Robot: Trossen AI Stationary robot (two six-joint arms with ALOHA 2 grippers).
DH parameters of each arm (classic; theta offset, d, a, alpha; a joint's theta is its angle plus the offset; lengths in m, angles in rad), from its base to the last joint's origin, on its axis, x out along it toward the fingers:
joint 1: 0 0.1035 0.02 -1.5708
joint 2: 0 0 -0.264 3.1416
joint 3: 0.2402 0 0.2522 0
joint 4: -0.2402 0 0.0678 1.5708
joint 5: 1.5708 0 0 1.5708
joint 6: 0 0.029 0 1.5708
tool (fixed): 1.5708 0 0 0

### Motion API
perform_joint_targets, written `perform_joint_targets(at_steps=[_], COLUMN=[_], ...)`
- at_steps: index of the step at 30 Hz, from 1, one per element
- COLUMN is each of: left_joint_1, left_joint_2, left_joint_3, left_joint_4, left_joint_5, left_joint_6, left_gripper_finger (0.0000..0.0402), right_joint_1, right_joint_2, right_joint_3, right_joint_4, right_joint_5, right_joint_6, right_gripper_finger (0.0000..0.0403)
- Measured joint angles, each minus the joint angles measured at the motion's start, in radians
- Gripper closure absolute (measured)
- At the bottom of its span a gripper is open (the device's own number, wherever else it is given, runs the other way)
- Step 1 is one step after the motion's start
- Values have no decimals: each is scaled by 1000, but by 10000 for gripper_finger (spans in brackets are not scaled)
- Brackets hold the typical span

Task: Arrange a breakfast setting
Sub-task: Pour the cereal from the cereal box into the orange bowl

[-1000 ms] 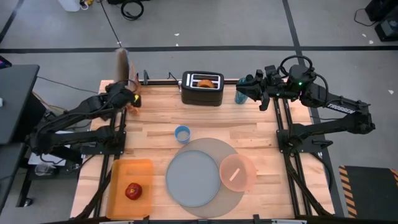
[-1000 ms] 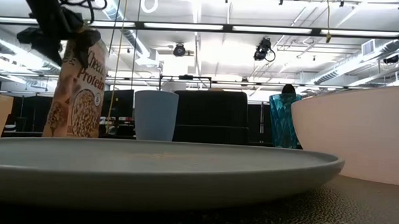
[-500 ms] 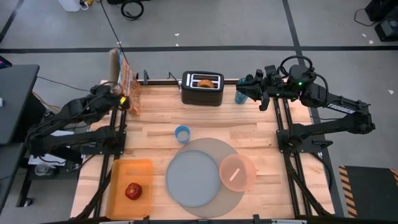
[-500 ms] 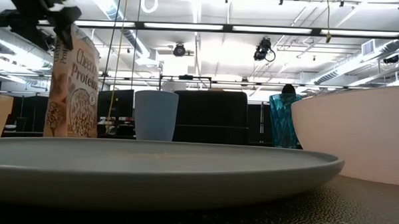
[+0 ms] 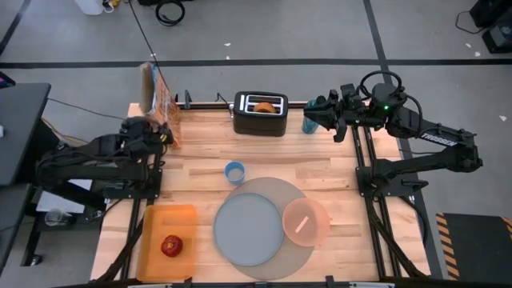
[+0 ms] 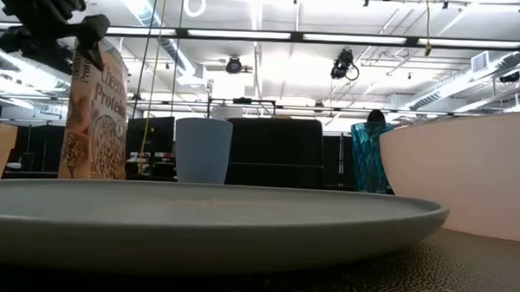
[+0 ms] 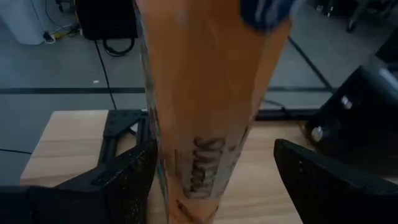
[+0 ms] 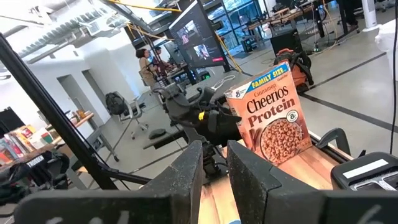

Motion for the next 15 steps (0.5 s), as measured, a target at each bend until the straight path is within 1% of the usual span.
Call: perform_joint_targets(at_steps=[6,11,15], left_joint_1=[-2,-1,0], left_joint_2=[2,2,2], left_joint_3=[-70,-126,-175], left_joint_4=[11,22,93], left_joint_5=[-12,-67,-116], left_joint_6=[-57,-131,-124], left_gripper_finger=[72,72,72], right_joint_1=[0,0,-1], right_joint_2=[0,0,0], right_joint_3=[0,0,0], right_joint_4=[0,0,0], right_joint_5=[0,0,0], right_joint_6=[-2,-2,-2], right_gripper_finger=[321,321,321])
